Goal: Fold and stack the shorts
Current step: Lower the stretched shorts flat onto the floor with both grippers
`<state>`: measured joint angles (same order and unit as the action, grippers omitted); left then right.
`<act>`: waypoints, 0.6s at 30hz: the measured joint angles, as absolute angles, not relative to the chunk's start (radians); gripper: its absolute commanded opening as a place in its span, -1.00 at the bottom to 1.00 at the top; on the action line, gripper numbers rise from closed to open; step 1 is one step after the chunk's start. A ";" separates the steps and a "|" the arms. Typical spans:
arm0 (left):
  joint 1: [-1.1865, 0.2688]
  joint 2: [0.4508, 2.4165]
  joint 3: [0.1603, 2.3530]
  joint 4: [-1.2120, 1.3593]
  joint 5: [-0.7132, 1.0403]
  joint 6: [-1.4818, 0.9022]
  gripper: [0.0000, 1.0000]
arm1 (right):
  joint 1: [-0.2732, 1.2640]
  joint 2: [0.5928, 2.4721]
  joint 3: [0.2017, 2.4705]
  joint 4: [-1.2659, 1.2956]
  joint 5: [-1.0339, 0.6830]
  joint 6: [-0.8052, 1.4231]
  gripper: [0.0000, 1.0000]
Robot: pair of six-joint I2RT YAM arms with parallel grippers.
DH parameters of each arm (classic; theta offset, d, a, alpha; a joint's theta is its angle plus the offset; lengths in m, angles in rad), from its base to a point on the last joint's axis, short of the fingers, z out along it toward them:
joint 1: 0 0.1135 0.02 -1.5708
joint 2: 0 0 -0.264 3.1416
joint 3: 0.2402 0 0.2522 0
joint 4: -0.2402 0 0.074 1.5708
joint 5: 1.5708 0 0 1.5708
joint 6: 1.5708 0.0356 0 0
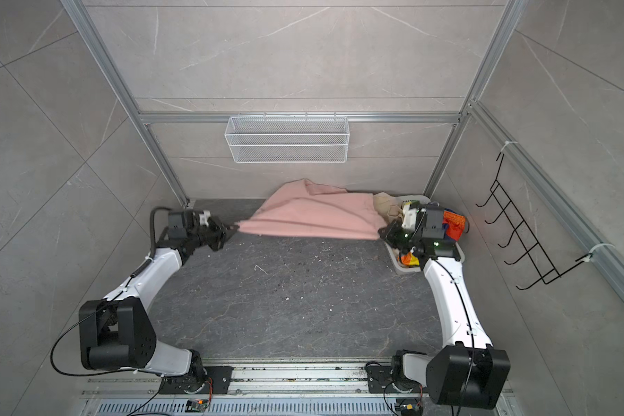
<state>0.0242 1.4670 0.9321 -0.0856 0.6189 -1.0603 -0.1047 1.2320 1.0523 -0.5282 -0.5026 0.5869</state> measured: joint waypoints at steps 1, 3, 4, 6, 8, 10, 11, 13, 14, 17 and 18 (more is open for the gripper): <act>0.025 1.466 0.863 -0.078 0.610 -1.071 -1.00 | -0.104 1.216 0.980 -0.523 -0.502 0.589 -1.00; 0.027 1.456 0.728 -0.054 0.593 -1.088 -1.00 | -0.104 1.174 0.841 -0.508 -0.501 0.593 -1.00; 0.027 1.441 0.675 -0.046 0.585 -1.094 -1.00 | -0.104 1.151 0.785 -0.501 -0.498 0.595 -1.00; 0.026 1.399 0.600 -0.034 0.575 -1.101 -0.92 | -0.104 1.119 0.703 -0.495 -0.489 0.591 -1.00; 0.025 1.354 0.561 -0.025 0.568 -1.100 -0.71 | -0.104 1.103 0.647 -0.488 -0.474 0.582 -1.00; 0.015 1.311 0.548 -0.019 0.554 -1.092 -0.30 | -0.104 1.094 0.610 -0.485 -0.453 0.572 -1.00; 0.010 1.295 0.546 -0.014 0.548 -1.091 -0.13 | -0.104 1.090 0.598 -0.485 -0.437 0.565 -1.00; -0.006 1.265 0.550 -0.017 0.532 -1.077 0.10 | -0.105 1.077 0.582 -0.488 -0.399 0.556 -1.00; -0.014 1.254 0.555 -0.023 0.524 -1.073 0.14 | -0.105 1.070 0.580 -0.492 -0.382 0.553 -1.00; -0.043 1.223 0.603 -0.089 0.469 -1.023 0.25 | -0.105 1.028 0.580 -0.500 -0.327 0.553 -0.77; -0.049 1.211 0.630 -0.115 0.448 -1.003 0.30 | -0.105 1.013 0.580 -0.501 -0.316 0.554 -0.62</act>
<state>-0.0490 1.2114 0.6296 -0.1146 0.4477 -1.0035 -0.1051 1.0130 0.5804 -0.5014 -0.3164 0.5541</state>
